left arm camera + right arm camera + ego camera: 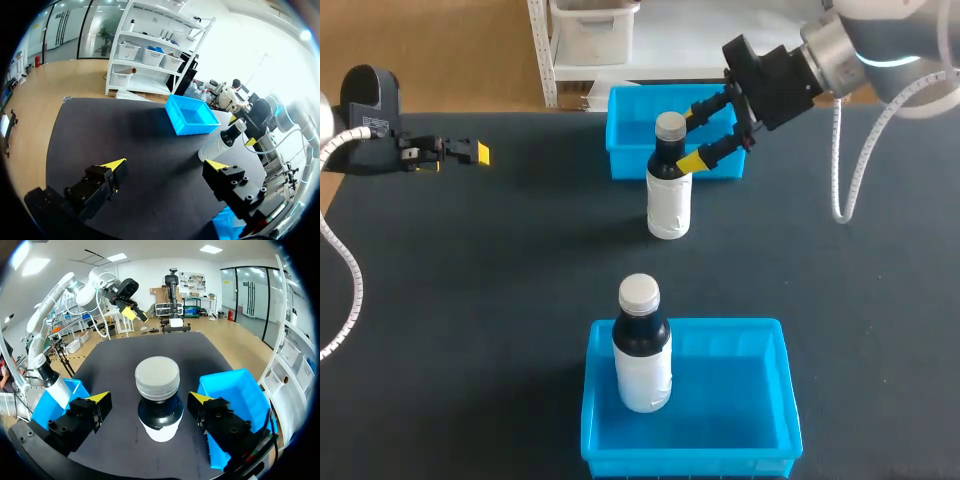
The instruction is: Pick up the bottle, and place it in the far bin if it is heavy, or in the near bin if it is light.
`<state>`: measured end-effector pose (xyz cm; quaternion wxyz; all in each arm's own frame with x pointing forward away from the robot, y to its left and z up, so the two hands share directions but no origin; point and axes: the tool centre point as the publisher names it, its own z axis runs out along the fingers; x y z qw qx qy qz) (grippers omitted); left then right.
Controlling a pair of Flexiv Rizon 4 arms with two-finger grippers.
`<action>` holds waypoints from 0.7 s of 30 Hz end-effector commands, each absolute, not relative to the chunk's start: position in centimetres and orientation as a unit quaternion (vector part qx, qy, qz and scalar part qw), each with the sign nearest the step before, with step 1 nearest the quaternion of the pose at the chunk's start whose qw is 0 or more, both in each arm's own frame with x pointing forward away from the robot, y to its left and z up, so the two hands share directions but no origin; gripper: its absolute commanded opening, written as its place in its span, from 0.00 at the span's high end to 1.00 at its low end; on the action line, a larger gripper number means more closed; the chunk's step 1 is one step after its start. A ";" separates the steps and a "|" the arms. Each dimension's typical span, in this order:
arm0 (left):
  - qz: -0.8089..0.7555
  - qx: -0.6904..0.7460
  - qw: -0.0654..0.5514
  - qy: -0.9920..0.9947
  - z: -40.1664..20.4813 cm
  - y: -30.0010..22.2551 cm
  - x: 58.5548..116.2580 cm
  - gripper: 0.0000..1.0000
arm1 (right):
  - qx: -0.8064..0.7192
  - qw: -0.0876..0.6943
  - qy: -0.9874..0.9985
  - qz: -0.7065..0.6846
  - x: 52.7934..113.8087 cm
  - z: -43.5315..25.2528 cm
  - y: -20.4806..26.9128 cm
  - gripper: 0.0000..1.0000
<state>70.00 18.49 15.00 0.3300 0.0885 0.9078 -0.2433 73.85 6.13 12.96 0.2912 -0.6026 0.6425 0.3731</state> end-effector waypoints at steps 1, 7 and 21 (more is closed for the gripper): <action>-0.243 0.088 0.330 0.908 15.0 18.5 70.0 0.00 | -0.605 0.289 0.640 0.375 74.2 12.9 6.9 0.00; -0.243 0.088 0.330 0.908 15.0 18.5 70.0 0.00 | -0.606 0.290 0.636 0.379 74.2 12.9 7.6 0.00; -0.243 0.088 0.330 0.908 15.0 18.5 70.0 0.00 | -0.605 0.289 0.634 0.386 74.1 12.4 8.0 0.00</action>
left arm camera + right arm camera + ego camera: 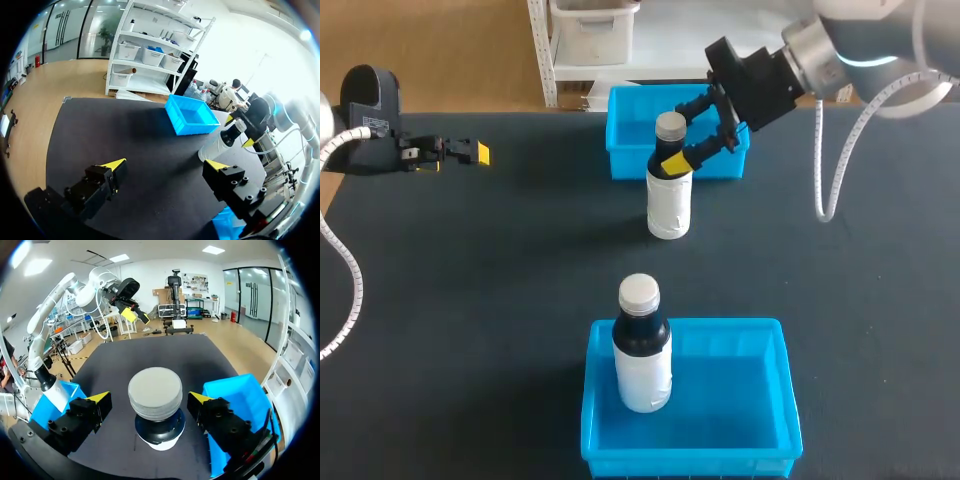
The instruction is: Pick up the bottle, and place it in the far bin if it is heavy, or in the near bin if it is light.
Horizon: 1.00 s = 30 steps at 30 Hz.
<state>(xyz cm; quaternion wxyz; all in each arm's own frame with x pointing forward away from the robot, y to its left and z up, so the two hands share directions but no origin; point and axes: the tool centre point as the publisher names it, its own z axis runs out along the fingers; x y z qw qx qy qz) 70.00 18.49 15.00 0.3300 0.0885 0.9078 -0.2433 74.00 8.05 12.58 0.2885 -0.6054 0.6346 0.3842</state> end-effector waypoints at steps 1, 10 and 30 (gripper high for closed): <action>-0.243 0.088 0.330 0.908 15.0 18.5 70.0 0.00 | -0.604 0.289 0.634 0.386 74.1 12.4 8.0 0.01; -0.243 0.088 0.330 0.908 15.0 18.5 70.0 0.00 | -0.603 0.289 0.634 0.388 74.1 12.3 8.0 0.24; -0.243 0.088 0.330 0.908 15.0 18.5 70.0 0.00 | -0.602 0.291 0.635 0.388 74.1 12.1 7.8 0.73</action>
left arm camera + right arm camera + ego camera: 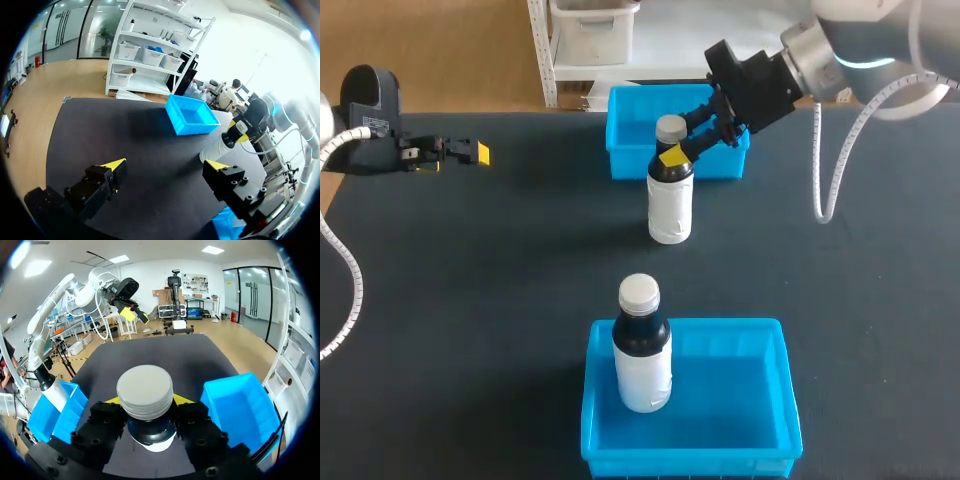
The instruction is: Pick up the bottle, and place it in the far bin if it is heavy, or in the near bin if it is light.
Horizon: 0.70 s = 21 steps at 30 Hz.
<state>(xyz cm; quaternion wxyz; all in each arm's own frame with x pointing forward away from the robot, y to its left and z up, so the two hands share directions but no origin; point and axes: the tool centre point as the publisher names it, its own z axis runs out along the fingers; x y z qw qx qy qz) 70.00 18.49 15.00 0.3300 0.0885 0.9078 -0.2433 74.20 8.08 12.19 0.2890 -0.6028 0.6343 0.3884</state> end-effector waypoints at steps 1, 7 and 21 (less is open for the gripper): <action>-0.243 0.088 0.330 0.908 15.0 18.5 70.0 0.00 | -0.601 0.292 0.635 0.387 74.1 12.2 7.7 0.79; -0.243 0.088 0.330 0.908 15.0 18.5 70.0 0.00 | -0.601 0.303 0.638 0.374 74.1 13.4 6.3 1.00; -0.243 0.088 0.330 0.908 15.0 18.5 70.0 0.00 | -0.584 0.334 0.658 0.338 73.5 17.8 0.0 1.00</action>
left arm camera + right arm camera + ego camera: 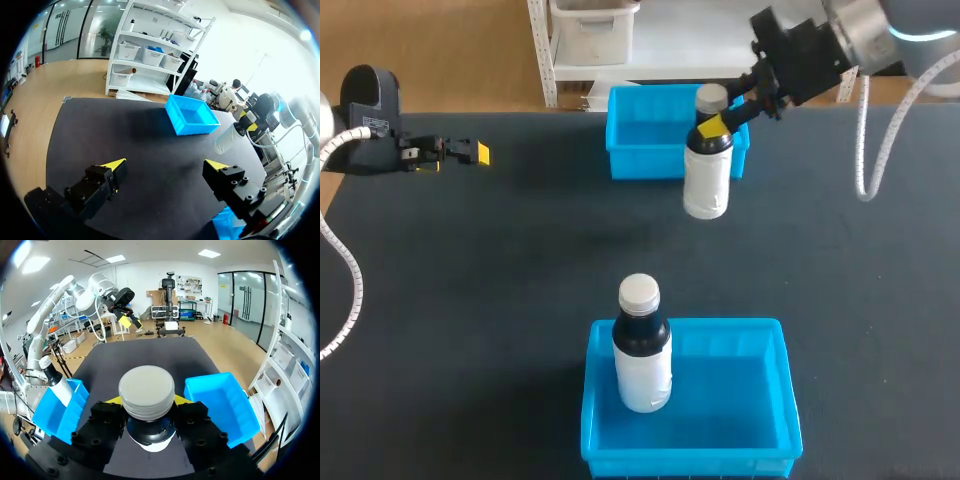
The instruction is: Pick up the bottle, and place it in the far bin if it is heavy, or in the near bin if it is light.
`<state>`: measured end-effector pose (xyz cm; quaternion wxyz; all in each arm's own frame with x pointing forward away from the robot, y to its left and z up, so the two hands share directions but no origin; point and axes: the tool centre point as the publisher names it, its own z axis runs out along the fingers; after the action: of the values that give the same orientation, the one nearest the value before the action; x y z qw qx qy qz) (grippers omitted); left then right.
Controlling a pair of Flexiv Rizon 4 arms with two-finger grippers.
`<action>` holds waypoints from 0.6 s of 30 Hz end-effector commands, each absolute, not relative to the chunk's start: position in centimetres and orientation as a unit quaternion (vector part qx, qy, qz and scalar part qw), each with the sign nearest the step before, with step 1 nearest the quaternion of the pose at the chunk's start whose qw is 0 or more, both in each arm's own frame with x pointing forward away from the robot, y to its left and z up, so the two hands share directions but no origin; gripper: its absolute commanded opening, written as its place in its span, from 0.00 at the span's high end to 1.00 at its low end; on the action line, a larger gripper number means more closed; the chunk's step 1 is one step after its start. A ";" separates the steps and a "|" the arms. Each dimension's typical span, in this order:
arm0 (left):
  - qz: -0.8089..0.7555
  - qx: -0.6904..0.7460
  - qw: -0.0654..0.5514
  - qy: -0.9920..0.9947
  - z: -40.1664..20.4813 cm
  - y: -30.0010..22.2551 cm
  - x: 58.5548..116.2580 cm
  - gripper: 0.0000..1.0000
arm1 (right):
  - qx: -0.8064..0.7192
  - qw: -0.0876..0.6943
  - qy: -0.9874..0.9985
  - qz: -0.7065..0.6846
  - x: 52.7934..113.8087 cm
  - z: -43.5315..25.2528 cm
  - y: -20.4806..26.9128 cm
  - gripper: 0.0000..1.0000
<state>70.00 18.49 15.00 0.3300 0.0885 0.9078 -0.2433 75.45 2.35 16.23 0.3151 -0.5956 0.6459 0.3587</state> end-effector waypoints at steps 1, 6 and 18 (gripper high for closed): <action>-0.243 0.088 0.330 0.908 15.0 18.5 70.0 0.00 | -0.582 0.335 0.660 0.336 73.4 18.0 -0.5 1.00; -0.243 0.088 0.330 0.908 15.0 18.5 70.0 0.00 | -0.570 0.338 0.674 0.325 72.6 18.8 -3.4 1.00; -0.243 0.088 0.330 0.908 15.0 18.5 70.0 0.00 | -0.575 0.341 0.678 0.305 68.3 21.1 -8.8 1.00</action>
<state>70.00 18.49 15.00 0.3300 0.0885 0.9078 -0.2433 70.85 -7.47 19.70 0.3120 -0.5898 0.6629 0.3395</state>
